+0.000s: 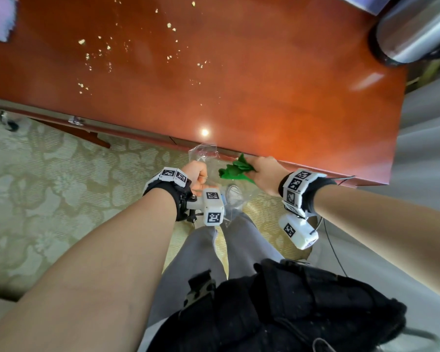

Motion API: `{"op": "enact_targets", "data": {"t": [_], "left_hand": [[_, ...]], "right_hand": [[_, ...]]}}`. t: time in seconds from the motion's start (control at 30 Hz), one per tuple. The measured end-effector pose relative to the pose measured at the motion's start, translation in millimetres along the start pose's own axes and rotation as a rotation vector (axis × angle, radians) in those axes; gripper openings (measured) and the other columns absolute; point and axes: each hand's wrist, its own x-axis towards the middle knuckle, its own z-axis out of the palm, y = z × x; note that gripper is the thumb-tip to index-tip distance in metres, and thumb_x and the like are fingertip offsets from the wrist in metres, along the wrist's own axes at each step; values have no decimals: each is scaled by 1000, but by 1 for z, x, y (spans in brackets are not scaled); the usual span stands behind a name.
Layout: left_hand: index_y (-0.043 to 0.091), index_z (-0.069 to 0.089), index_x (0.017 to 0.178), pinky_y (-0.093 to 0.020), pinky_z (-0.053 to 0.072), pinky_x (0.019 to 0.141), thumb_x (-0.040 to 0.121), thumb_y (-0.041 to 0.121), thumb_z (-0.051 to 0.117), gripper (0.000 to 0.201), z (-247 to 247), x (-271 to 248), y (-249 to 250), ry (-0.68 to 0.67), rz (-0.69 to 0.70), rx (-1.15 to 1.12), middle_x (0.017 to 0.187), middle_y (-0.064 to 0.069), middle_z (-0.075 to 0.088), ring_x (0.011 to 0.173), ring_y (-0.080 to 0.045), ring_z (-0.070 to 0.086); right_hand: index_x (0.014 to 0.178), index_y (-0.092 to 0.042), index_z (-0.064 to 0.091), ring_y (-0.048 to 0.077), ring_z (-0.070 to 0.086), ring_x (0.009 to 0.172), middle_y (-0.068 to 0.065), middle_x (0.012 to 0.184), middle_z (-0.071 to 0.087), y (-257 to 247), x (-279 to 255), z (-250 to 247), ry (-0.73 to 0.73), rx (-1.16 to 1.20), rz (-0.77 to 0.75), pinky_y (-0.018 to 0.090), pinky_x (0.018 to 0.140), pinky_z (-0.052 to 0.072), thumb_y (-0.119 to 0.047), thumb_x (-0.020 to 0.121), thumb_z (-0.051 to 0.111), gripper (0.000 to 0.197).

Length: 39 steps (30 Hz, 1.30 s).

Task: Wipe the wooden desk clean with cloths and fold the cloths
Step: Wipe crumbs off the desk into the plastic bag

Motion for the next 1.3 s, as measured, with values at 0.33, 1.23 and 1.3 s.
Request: {"op": "enact_targets", "data": {"t": [0.33,1.23,1.3], "left_hand": [[18,27,53,-54,42,105,79,2,35,31,-11,-2,-17,1,-27,-1,54,0,35,106,-39,68],[18,24,52,-21,48,44,81,-3,33,38,-132,-6,-22,67,-53,-205,59,-3,31,83,-36,61],[20,19,57,-16,41,36,84,-5,29,38,-131,-10,-15,72,-36,-198,55,1,27,90,-36,63]], "right_hand": [[126,-11,58,22,62,81,11,108,64,8,14,-30,456,399,154,23,64,48,-17,100,46,29],[116,-9,61,33,64,90,11,96,64,-106,63,-59,500,279,99,44,84,55,-11,97,42,26],[116,-9,61,30,62,85,13,97,64,-107,75,-65,496,271,104,37,76,53,-11,97,42,26]]}}
